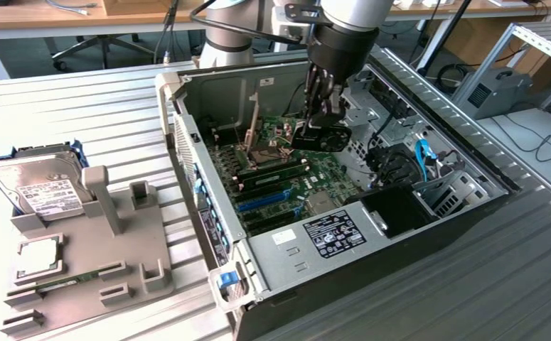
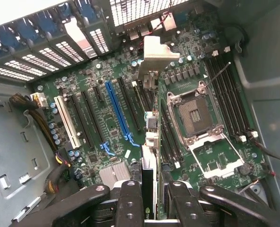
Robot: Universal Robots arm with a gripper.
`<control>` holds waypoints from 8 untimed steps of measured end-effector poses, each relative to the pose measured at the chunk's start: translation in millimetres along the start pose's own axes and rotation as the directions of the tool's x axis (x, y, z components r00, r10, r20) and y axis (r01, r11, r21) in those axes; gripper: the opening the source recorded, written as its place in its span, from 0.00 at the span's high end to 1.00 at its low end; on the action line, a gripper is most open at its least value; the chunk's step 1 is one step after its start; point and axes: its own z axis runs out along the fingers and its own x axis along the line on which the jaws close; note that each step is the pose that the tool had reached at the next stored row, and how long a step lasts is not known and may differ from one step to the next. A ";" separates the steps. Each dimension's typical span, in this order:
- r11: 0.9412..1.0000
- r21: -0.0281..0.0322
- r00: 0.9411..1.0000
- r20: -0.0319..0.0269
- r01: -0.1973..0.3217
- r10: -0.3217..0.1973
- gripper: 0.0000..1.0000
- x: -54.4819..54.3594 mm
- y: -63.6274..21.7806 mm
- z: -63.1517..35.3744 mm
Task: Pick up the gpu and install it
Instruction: 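Insert the gpu into the slot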
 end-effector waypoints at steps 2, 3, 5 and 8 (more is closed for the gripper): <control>1.000 0.000 1.000 0.000 0.003 -0.003 0.74 0.0 0.0 0.0; 1.000 0.000 1.000 0.000 0.005 -0.005 0.74 0.0 0.0 0.0; 1.000 0.000 1.000 0.000 0.008 -0.008 0.74 0.0 0.0 0.1; 1.000 0.000 1.000 0.000 0.015 -0.015 0.74 0.0 0.0 0.1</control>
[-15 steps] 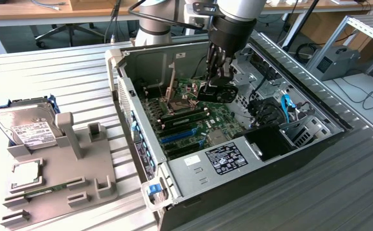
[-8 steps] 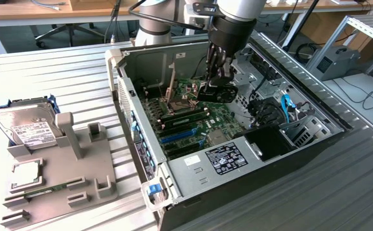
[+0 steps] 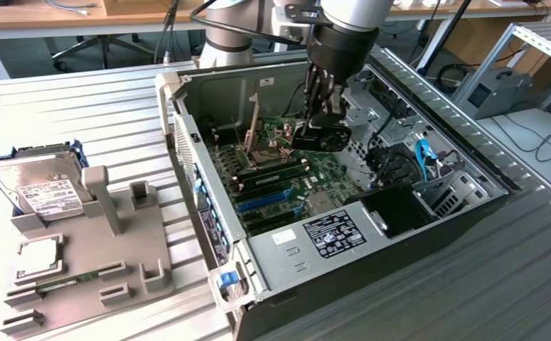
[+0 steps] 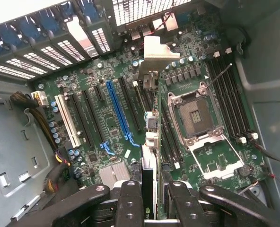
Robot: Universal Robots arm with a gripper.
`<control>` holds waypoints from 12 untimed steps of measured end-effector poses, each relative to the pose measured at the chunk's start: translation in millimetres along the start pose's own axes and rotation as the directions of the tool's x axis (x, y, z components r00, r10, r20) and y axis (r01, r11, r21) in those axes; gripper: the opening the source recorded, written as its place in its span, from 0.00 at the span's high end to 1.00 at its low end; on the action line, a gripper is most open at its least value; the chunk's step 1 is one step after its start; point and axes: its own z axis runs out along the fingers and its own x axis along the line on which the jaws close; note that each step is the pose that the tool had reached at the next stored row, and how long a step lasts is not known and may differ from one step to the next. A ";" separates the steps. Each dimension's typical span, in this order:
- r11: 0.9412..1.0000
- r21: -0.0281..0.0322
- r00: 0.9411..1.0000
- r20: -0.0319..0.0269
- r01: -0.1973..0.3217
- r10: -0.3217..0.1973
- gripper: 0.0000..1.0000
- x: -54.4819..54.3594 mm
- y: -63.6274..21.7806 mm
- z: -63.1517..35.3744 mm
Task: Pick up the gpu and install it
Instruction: 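Insert the gpu into the slot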
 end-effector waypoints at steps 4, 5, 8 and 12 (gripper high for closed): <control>1.000 0.000 1.000 0.000 0.006 -0.006 0.74 0.0 0.0 0.1; 1.000 0.000 1.000 0.000 0.008 -0.008 0.74 0.0 0.0 0.0; 1.000 0.000 1.000 0.000 0.012 -0.012 0.74 0.0 0.0 0.1; 1.000 0.000 1.000 -0.001 0.018 -0.018 0.74 0.0 0.0 0.1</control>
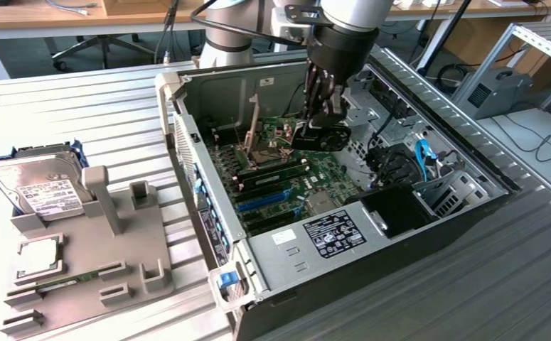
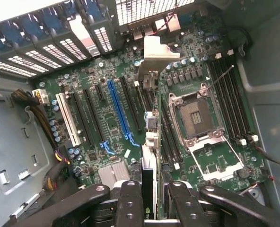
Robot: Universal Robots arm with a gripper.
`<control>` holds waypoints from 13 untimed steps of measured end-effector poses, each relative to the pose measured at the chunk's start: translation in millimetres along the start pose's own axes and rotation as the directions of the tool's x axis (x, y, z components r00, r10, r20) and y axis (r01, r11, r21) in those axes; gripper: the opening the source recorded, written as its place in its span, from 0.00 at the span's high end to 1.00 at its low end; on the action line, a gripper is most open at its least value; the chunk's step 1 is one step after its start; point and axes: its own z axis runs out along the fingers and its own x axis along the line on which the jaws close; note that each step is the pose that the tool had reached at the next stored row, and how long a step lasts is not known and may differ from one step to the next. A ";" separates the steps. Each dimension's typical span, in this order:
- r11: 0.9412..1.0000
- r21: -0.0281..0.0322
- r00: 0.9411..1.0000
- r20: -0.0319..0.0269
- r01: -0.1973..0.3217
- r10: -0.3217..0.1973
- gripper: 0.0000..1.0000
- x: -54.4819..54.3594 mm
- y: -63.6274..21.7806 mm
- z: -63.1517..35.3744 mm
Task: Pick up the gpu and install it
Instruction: 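Insert the gpu into the slot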
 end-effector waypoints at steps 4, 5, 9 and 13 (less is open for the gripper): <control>1.000 0.000 1.000 0.000 0.007 -0.007 0.74 0.0 0.0 0.1; 1.000 0.000 1.000 0.000 0.009 -0.009 0.74 0.0 0.0 0.1; 1.000 0.000 1.000 -0.001 0.016 -0.016 0.74 0.0 0.0 0.1; 1.000 -0.001 1.000 -0.001 0.022 -0.022 0.74 0.0 0.0 0.1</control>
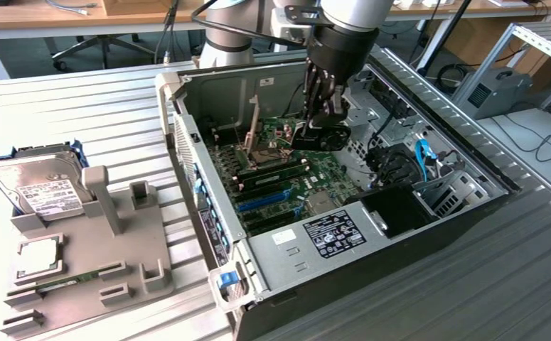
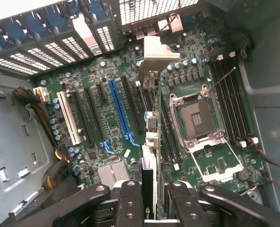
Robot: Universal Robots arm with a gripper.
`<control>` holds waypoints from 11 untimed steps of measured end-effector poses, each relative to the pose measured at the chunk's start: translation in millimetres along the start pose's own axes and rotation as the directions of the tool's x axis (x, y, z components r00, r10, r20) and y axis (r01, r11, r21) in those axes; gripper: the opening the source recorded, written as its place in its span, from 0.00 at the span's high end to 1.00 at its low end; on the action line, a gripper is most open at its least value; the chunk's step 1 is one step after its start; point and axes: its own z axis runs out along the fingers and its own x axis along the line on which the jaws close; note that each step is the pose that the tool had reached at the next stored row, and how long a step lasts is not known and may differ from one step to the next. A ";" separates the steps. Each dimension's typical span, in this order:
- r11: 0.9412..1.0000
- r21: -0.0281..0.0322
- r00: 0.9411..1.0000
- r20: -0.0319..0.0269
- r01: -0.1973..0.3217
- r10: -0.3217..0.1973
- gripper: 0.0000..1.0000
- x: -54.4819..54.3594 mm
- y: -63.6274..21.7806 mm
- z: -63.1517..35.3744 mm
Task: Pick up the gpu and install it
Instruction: 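Insert the gpu into the slot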
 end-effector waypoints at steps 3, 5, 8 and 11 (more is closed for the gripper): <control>1.000 0.000 1.000 0.000 0.005 -0.005 0.74 0.0 0.0 0.0; 1.000 0.000 1.000 0.000 0.008 -0.008 0.74 0.0 0.0 0.0; 1.000 0.000 1.000 0.000 0.014 -0.014 0.74 0.0 0.0 0.1; 1.000 0.000 1.000 -0.001 0.020 -0.020 0.74 0.0 0.0 0.1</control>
